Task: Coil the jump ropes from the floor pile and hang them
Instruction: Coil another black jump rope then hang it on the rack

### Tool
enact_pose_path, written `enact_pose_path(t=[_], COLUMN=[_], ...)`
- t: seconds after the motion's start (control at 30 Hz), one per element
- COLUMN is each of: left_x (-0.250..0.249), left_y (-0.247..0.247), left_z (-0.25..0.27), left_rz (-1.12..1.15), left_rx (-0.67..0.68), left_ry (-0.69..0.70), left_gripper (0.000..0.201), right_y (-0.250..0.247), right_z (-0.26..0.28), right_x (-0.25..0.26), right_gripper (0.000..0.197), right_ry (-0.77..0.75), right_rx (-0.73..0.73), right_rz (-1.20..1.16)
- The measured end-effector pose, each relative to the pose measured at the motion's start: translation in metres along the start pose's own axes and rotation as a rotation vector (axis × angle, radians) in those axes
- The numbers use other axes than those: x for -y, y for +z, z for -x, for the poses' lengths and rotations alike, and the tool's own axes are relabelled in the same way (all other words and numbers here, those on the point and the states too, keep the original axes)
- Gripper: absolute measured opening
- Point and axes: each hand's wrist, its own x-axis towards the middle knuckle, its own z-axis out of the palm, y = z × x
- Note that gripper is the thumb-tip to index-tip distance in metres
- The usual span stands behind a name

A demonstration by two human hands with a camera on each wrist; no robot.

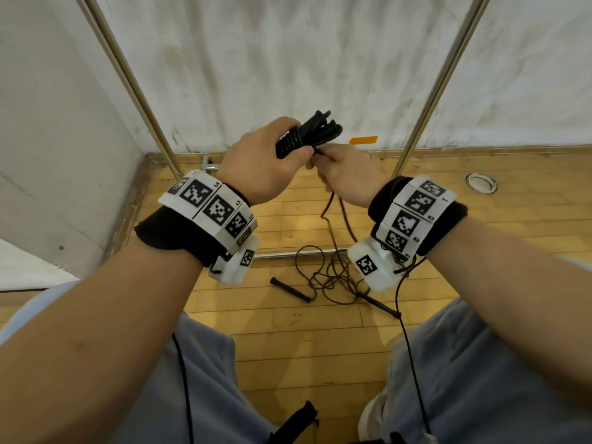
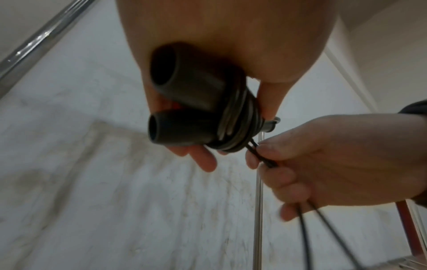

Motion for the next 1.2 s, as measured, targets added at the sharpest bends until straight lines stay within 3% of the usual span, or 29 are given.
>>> enact_pose_path(t=[0.07,0.2,0.37,0.5,0.67,0.83,1.0,1.2], left_x=[0.005,0.011,0.017,0.029,0.03,0.024,0.013,0.008], left_y=[0.001,0.006,0.01,0.003,0.013,0.027,0.034,0.033], left_z=[-0.001,0.001,0.003,-0.005,-0.005,-0.004,0.001,0.009], left_rz=[-0.072,-0.208,-0.279,-0.405,-0.493,-0.515,-0.49,-0.414], left_rx=[-0.002,0.01,0.024,0.062,0.208,0.323,0.37,0.412], left_ry=[-0.029,-0.033,-0.045,-0.158,-0.187,-0.149,-0.094,0.006], left_gripper=[0.034,0.036,0.042,0.036,0.033,0.016,0.02,0.034], right_y=[-0.001,0.003,0.006,0.005,0.003,0.0,-0.001,-0.003], right_z=[-0.001,0.0,0.001,0.006,0.01,0.011,0.011,0.006], right_x=[0.001,0.001,0.0,-0.003,-0.007,-0.009,-0.012,-0.014], right_gripper=[0.024,0.019,0.017,0.02,0.021,0.029,0.029,0.026], right_ry=[-0.006,-0.073,-0.054,-0.09,-0.179,-0.244,-0.277,-0.172], right_rx=[-0.024,-0.033,0.012,0.06,0.028,-0.002,-0.059,-0.092], right_rz=[0.025,0.354,0.442,0.544,0.574,0.635,0.61,0.391])
